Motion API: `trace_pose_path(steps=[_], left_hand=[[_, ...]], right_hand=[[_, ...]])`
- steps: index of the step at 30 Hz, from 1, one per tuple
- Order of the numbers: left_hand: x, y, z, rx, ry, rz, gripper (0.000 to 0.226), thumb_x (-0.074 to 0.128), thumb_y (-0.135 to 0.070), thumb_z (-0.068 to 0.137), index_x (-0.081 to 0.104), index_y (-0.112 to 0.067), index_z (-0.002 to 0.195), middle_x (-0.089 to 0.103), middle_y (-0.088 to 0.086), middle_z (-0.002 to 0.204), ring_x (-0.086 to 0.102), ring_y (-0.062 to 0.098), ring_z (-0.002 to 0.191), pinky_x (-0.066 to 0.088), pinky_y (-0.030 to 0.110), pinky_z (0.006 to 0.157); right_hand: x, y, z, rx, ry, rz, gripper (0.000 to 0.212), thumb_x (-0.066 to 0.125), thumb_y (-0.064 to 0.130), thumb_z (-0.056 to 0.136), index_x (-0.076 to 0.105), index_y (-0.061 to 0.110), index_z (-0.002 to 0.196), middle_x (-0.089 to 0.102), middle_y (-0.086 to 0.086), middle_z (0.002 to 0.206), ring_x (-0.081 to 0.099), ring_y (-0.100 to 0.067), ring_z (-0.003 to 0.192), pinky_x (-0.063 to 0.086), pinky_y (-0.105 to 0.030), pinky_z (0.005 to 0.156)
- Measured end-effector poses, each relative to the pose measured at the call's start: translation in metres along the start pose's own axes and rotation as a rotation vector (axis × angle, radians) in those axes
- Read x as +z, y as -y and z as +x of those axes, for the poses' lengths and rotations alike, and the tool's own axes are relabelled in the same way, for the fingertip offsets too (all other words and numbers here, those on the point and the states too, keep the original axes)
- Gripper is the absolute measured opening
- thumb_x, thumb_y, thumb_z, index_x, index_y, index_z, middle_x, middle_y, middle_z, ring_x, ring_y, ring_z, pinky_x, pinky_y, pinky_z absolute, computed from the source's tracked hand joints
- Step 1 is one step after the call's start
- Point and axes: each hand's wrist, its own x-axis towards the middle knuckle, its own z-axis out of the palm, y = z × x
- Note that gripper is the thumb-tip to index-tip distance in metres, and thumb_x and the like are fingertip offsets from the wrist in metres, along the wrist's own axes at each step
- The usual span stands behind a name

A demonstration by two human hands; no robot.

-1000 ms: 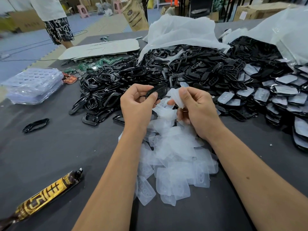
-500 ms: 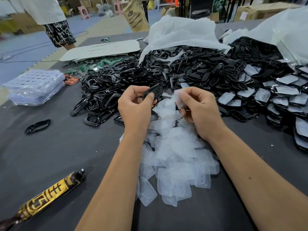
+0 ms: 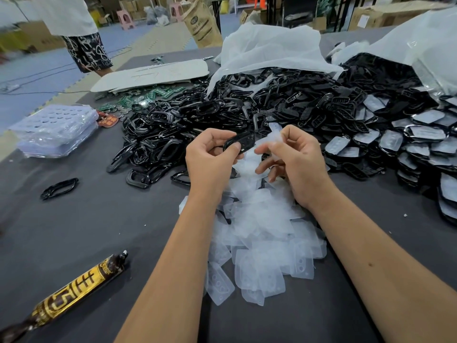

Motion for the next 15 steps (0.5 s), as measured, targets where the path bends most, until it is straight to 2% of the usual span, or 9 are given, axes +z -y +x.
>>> trace_pose_path(steps=[2, 4, 7, 9, 11, 13, 15], left_hand=[[-0.0002, 0.0004, 0.0000, -0.006, 0.020, 0.010, 0.023, 0.073, 0.006, 0.084, 0.073, -0.017, 0.088, 0.077, 0.006, 0.080, 0.075, 0.020, 0.067, 0.055, 0.024, 0.060], [-0.0003, 0.0000, 0.0000, -0.012, 0.052, 0.003, 0.023, 0.073, 0.006, 0.084, 0.072, -0.016, 0.088, 0.078, 0.007, 0.081, 0.075, 0.020, 0.067, 0.054, 0.022, 0.060], [0.0011, 0.0004, -0.0004, -0.019, 0.084, 0.014, 0.023, 0.074, 0.007, 0.084, 0.072, -0.016, 0.087, 0.078, 0.008, 0.081, 0.074, 0.019, 0.066, 0.053, 0.020, 0.059], [0.0022, 0.0013, -0.0003, -0.026, 0.089, 0.019, 0.023, 0.075, 0.008, 0.084, 0.072, -0.015, 0.087, 0.078, 0.008, 0.081, 0.074, 0.018, 0.065, 0.052, 0.020, 0.058], [0.0025, 0.0024, 0.0000, -0.026, 0.100, 0.023, 0.023, 0.075, 0.008, 0.083, 0.073, -0.016, 0.086, 0.078, 0.007, 0.080, 0.073, 0.018, 0.065, 0.052, 0.020, 0.057], [0.0023, 0.0037, 0.0005, -0.033, 0.119, 0.016, 0.024, 0.076, 0.008, 0.083, 0.073, -0.016, 0.085, 0.078, 0.007, 0.081, 0.073, 0.017, 0.064, 0.052, 0.020, 0.057], [0.0017, 0.0048, 0.0009, -0.040, 0.129, 0.007, 0.024, 0.077, 0.007, 0.083, 0.074, -0.016, 0.086, 0.078, 0.007, 0.082, 0.074, 0.018, 0.066, 0.053, 0.021, 0.058]], right_hand=[[-0.0006, -0.0003, -0.0003, -0.014, -0.012, -0.003, 0.026, 0.060, 0.000, 0.097, 0.046, 0.010, 0.078, 0.072, -0.013, 0.081, 0.066, -0.026, 0.056, 0.047, -0.028, 0.044], [-0.0006, -0.0009, -0.0007, -0.036, -0.021, -0.022, 0.028, 0.068, 0.005, 0.096, 0.050, 0.012, 0.076, 0.064, -0.011, 0.069, 0.061, -0.024, 0.057, 0.048, -0.028, 0.050], [0.0000, -0.0005, -0.0013, -0.037, -0.016, 0.003, 0.023, 0.072, 0.017, 0.098, 0.057, 0.008, 0.084, 0.062, -0.009, 0.066, 0.059, -0.026, 0.065, 0.048, -0.028, 0.058], [-0.0002, -0.0011, -0.0001, -0.032, -0.047, 0.029, 0.015, 0.065, 0.006, 0.099, 0.054, 0.007, 0.089, 0.062, -0.009, 0.068, 0.060, -0.024, 0.065, 0.047, -0.029, 0.056], [0.0003, -0.0017, 0.0003, -0.039, -0.079, 0.031, 0.018, 0.062, -0.006, 0.096, 0.050, 0.007, 0.099, 0.060, -0.011, 0.074, 0.062, -0.022, 0.062, 0.046, -0.028, 0.052], [0.0008, -0.0026, 0.0002, -0.052, -0.094, 0.009, 0.023, 0.065, -0.009, 0.094, 0.052, 0.006, 0.104, 0.060, -0.011, 0.077, 0.064, -0.019, 0.060, 0.046, -0.025, 0.051], [0.0007, -0.0039, 0.0009, -0.070, -0.097, -0.026, 0.017, 0.069, -0.007, 0.092, 0.061, 0.005, 0.101, 0.064, -0.005, 0.076, 0.064, -0.015, 0.062, 0.049, -0.022, 0.055]])
